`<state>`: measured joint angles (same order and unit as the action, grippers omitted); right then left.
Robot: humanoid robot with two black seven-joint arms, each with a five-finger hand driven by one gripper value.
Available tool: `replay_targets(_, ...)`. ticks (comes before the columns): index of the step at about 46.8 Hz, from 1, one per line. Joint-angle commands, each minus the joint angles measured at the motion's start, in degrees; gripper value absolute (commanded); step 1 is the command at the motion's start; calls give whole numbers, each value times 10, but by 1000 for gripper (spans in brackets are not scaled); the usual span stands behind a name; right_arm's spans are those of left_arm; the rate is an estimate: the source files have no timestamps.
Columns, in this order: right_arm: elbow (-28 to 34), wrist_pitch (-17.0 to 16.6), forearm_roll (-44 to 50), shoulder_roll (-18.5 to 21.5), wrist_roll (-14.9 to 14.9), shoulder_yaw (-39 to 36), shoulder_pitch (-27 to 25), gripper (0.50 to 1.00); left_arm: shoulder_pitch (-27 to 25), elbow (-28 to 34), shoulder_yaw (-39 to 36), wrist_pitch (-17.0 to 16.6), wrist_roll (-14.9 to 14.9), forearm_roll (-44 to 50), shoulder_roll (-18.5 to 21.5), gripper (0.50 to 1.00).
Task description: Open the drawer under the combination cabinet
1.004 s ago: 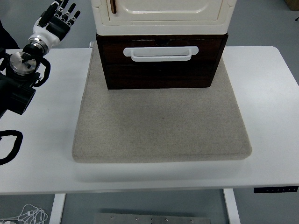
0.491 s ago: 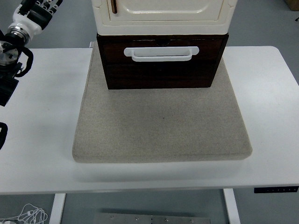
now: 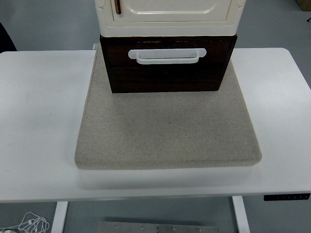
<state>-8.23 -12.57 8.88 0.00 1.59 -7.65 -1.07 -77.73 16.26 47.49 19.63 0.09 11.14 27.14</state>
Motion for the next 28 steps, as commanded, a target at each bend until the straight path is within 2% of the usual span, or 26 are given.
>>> replay_targets(1,0,0,0,0,0,0,0,926,-22,20,-5,1,0,-17,12,1000)
replay_targets(18,1,0,0,0,0,0,0,926,-110,200,-44,-10,-2,-80,86,1000)
replay_targets(28,0,0,0,0,0,0,0,926,-150,286,-55,-11,-8,-120,104,1000)
